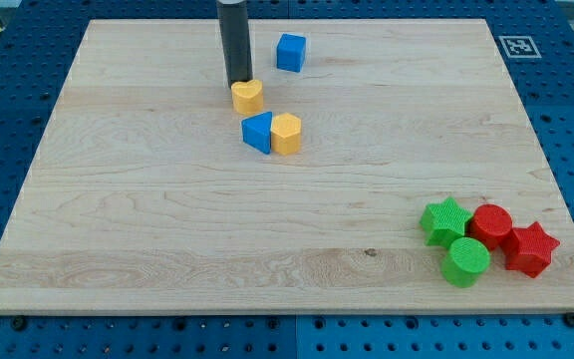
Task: Push the blue cube into the yellow heart
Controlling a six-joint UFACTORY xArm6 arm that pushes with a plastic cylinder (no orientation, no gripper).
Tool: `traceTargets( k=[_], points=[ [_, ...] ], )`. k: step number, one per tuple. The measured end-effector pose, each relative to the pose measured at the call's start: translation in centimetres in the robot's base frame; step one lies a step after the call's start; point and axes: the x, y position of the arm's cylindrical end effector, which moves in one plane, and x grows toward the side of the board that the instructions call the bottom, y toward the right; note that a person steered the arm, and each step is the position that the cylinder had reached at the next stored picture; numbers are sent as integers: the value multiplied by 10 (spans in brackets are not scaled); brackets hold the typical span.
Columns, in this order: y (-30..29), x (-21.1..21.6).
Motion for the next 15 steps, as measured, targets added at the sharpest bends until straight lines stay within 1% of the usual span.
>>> traceTargets(
  k=[1, 2, 3, 4, 5, 6, 7, 8, 9, 10, 11, 12, 13, 14, 15],
  points=[
    [8, 18],
    [20, 23],
    [12, 12],
    [-5, -26],
    [-5, -84],
    [16, -127],
    [48, -130],
    [48, -117],
    [48, -89],
    [54, -79],
    [72, -85],
    [104, -89],
    [116, -88],
    [116, -83],
    [116, -63]
  ],
)
